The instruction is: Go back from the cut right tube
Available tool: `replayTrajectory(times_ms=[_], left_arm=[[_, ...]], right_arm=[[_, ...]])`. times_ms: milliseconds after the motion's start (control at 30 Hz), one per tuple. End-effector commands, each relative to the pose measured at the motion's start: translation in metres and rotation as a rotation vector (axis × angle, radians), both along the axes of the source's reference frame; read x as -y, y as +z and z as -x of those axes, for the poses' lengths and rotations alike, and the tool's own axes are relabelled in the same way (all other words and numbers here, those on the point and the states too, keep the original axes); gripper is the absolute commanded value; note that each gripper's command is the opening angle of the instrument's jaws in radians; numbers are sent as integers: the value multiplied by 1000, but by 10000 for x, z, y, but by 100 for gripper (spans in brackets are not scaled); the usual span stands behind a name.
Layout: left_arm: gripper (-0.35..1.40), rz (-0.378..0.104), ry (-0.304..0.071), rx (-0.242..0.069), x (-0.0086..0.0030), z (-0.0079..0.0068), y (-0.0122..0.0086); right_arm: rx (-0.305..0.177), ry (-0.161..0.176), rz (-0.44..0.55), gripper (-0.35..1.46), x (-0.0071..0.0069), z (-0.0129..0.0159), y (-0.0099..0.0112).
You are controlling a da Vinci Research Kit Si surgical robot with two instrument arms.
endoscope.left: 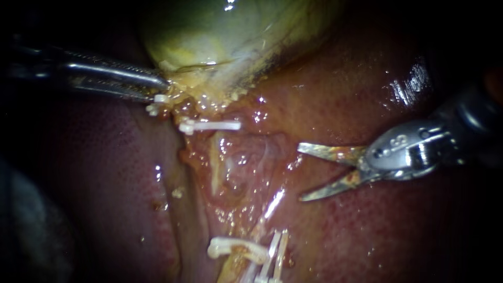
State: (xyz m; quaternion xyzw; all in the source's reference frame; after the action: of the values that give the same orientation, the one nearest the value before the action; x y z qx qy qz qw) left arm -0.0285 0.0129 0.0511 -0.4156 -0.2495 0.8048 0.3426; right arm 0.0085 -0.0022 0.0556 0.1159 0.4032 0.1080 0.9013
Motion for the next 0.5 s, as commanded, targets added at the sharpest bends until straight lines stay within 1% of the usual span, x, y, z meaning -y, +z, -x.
replayTrajectory(times_ms=[33,133,167,233,267,333,367,500], left_arm=[[-35,0,0,0,0,1,0],[-35,0,-1,-1,-1,2,1],[-35,1,-1,-1,-1,3,2],[-35,2,-3,-2,1,5,5],[-35,5,-4,-4,2,8,8],[-35,8,-7,-7,3,14,14],[-35,11,-11,-10,4,18,17],[-35,9,-4,-5,9,34,32]], right_arm=[[1,3,-3,145,-1,2,1],[4,-3,-6,145,-3,6,3],[6,1,-11,145,-3,7,3],[2,-6,-16,145,-3,7,3],[0,-8,-22,145,-3,7,3],[-17,-26,-39,145,-2,7,3],[-18,-28,-41,145,-2,7,3],[-20,-30,-43,145,-2,7,3]])
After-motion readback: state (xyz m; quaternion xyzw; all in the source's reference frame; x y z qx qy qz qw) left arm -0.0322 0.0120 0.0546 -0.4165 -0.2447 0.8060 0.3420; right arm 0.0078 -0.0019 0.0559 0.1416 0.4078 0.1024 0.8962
